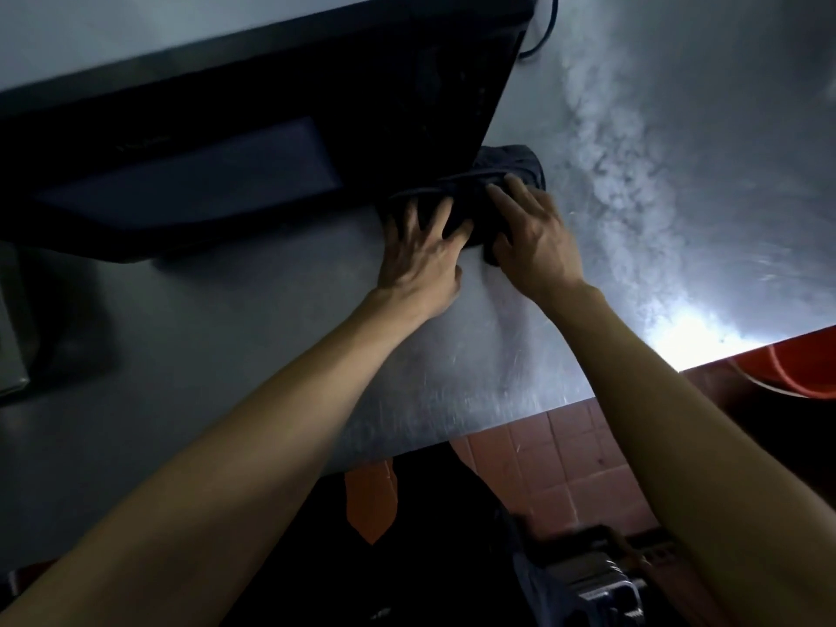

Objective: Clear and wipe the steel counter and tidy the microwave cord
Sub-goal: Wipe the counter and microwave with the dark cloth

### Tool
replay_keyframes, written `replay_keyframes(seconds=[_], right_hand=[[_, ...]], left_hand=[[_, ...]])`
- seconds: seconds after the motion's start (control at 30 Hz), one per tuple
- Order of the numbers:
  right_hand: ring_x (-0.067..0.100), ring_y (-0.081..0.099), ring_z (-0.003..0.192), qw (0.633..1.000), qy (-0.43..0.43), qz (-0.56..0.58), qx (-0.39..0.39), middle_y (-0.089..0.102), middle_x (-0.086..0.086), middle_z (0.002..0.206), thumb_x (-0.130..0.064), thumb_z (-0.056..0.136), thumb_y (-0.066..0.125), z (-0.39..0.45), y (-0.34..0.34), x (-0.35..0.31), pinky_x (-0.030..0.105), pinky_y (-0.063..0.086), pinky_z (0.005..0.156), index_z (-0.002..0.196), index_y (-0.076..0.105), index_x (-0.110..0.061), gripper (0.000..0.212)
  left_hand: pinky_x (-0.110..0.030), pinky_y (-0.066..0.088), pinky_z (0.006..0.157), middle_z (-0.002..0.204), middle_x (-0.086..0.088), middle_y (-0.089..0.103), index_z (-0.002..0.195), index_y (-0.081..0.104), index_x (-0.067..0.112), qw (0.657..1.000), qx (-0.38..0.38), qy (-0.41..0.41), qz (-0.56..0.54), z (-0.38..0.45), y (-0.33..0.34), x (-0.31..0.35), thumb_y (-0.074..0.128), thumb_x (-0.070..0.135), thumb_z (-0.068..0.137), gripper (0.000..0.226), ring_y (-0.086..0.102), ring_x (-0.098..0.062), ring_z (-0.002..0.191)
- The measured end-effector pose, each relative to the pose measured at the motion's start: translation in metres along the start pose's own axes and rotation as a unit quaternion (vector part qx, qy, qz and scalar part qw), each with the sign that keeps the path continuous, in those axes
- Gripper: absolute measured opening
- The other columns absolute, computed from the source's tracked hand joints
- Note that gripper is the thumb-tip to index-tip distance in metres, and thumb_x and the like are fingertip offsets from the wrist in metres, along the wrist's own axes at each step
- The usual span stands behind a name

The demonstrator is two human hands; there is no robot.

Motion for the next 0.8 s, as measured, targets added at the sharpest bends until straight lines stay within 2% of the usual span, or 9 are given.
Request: replay_keyframes(seconds=[0.13,0.23,0.3,0.37,0.47,0.57,0.67,0.73,0.8], right_hand=[[0.038,0.047,0.119,1.000,0.028,0.003,-0.005,0.047,0.009,0.145,-0.007,0.082,0.054,-0.024,0.006,0.006,0.047,0.053,0.086,0.144,0.047,-0.015,0.063],[0.038,0.048,0.118,0.999,0.046,0.019,-0.003,0.054,0.010,0.138,-0.011,0.083,0.062,-0.044,0.005,-0.003,0.048,0.054,0.084,0.137,0.056,-0.014,0.054],[0.038,0.049,0.119,0.998,0.058,0.023,-0.017,0.057,0.010,0.133,-0.024,0.086,0.069,-0.054,0.007,-0.014,0.047,0.053,0.087,0.129,0.062,-0.013,0.045],[0.036,0.049,0.118,0.996,0.082,0.023,-0.036,0.059,0.010,0.127,-0.038,0.087,0.071,-0.059,0.011,-0.027,0.044,0.051,0.088,0.121,0.067,-0.012,0.043],[0.035,0.049,0.115,0.994,0.099,0.010,-0.045,0.057,0.010,0.121,-0.041,0.088,0.070,-0.059,0.018,-0.053,0.044,0.054,0.078,0.108,0.066,-0.012,0.036],[0.036,0.044,0.120,0.991,0.110,-0.015,-0.073,0.051,0.011,0.127,-0.038,0.089,0.068,-0.060,0.031,-0.083,0.046,0.055,0.074,0.121,0.056,-0.015,0.041],[0.039,0.038,0.126,0.992,0.098,-0.011,-0.076,0.043,0.014,0.137,-0.032,0.092,0.063,-0.067,0.048,-0.117,0.049,0.055,0.074,0.143,0.042,-0.021,0.056],[0.043,0.036,0.129,0.996,0.067,-0.011,-0.065,0.040,0.017,0.143,-0.028,0.095,0.056,-0.076,0.062,-0.144,0.055,0.054,0.081,0.144,0.046,-0.021,0.050],[0.046,0.031,0.135,0.997,0.043,-0.014,-0.063,0.037,0.019,0.150,-0.026,0.095,0.051,-0.083,0.076,-0.170,0.061,0.047,0.094,0.140,0.051,-0.019,0.046]], left_hand=[[-0.055,0.039,0.104,0.150,-0.006,0.031,0.145,0.038,0.023,0.999,0.024,0.035,-0.029,-0.013,0.001,-0.004,0.061,0.024,0.085,0.064,0.036,-0.038,0.129],[-0.052,0.043,0.097,0.140,-0.007,0.038,0.148,0.035,0.019,0.998,0.030,0.025,-0.041,-0.028,0.001,-0.006,0.063,0.027,0.085,0.069,0.041,-0.034,0.121],[-0.053,0.043,0.096,0.136,-0.008,0.038,0.145,0.040,0.019,0.998,0.026,0.026,-0.045,-0.041,0.003,-0.009,0.063,0.027,0.085,0.064,0.041,-0.034,0.120],[-0.054,0.042,0.098,0.140,-0.010,0.036,0.142,0.044,0.020,0.998,0.026,0.023,-0.044,-0.058,0.004,-0.015,0.064,0.026,0.084,0.061,0.038,-0.035,0.124],[-0.056,0.036,0.106,0.151,-0.012,0.028,0.142,0.045,0.024,0.999,0.019,0.013,-0.031,-0.086,0.008,-0.025,0.062,0.026,0.085,0.060,0.028,-0.038,0.137],[-0.057,0.029,0.113,0.158,-0.013,0.021,0.144,0.045,0.026,0.999,0.021,0.005,-0.044,-0.115,0.015,-0.042,0.061,0.024,0.086,0.060,0.012,-0.041,0.146],[-0.055,0.033,0.112,0.158,-0.014,0.023,0.146,0.042,0.027,0.998,0.019,-0.009,-0.059,-0.141,0.024,-0.069,0.059,0.023,0.088,0.060,0.016,-0.041,0.147],[-0.053,0.039,0.107,0.156,-0.014,0.028,0.147,0.041,0.026,0.998,0.026,-0.012,-0.062,-0.159,0.027,-0.089,0.057,0.025,0.090,0.059,0.023,-0.040,0.144],[-0.051,0.042,0.104,0.154,-0.014,0.032,0.146,0.042,0.026,0.997,0.032,-0.021,-0.068,-0.178,0.031,-0.110,0.056,0.025,0.091,0.056,0.027,-0.039,0.143]])
Point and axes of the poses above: each hand's wrist, its own z-axis towards the middle knuckle, its own y-axis out of the palm, x = y × z, the point moved 4 cm from there along z, towards the middle knuckle
